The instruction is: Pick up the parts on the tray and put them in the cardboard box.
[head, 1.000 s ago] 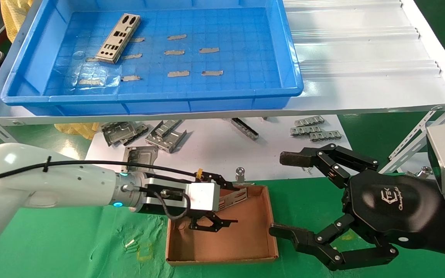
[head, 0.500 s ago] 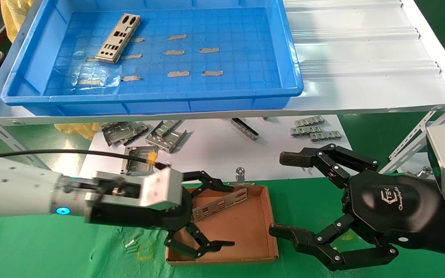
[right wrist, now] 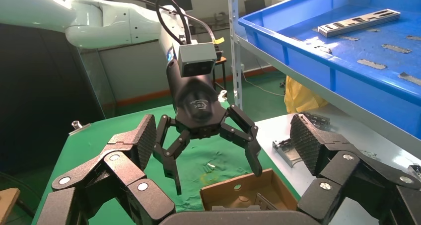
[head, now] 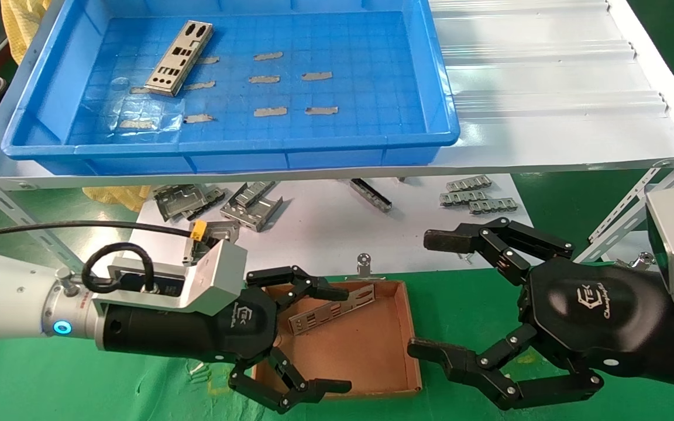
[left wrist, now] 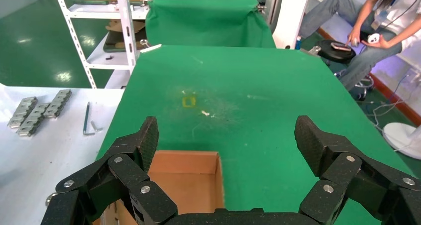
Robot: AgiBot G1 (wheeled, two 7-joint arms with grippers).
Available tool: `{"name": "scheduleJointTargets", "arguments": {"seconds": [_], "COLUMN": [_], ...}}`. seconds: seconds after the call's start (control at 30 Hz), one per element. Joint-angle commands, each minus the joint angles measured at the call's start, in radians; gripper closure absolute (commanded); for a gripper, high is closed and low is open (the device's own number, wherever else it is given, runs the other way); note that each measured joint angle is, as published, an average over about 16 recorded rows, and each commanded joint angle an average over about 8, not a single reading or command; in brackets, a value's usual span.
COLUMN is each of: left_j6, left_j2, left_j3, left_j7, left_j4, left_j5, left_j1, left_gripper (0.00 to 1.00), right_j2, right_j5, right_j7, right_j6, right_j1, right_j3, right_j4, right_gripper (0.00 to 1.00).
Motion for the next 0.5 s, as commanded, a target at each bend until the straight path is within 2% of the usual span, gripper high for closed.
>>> {"name": "scheduleJointTargets", "arguments": {"seconds": [0.03, 0.5], "left_j6": [-0.01, -0.023], "left_j2": [0.003, -0.076], "left_j3": [0.002, -0.099], "left_j7": [0.007, -0.057], "left_j4": [-0.002, -0.119], "left_j5": [0.009, -0.031], "left_j1": [-0.002, 0.075], "left_gripper": [0.0, 0.0], "right_j2": [0.0, 0.0], "right_j5": [0.0, 0.0], "right_j7": [0.0, 0.0], "right_j6": [0.0, 0.0], "right_j1": [0.0, 0.0], "right_j3": [0.0, 0.0], "right_j4": [0.0, 0.0], "right_gripper": [0.0, 0.0]}}
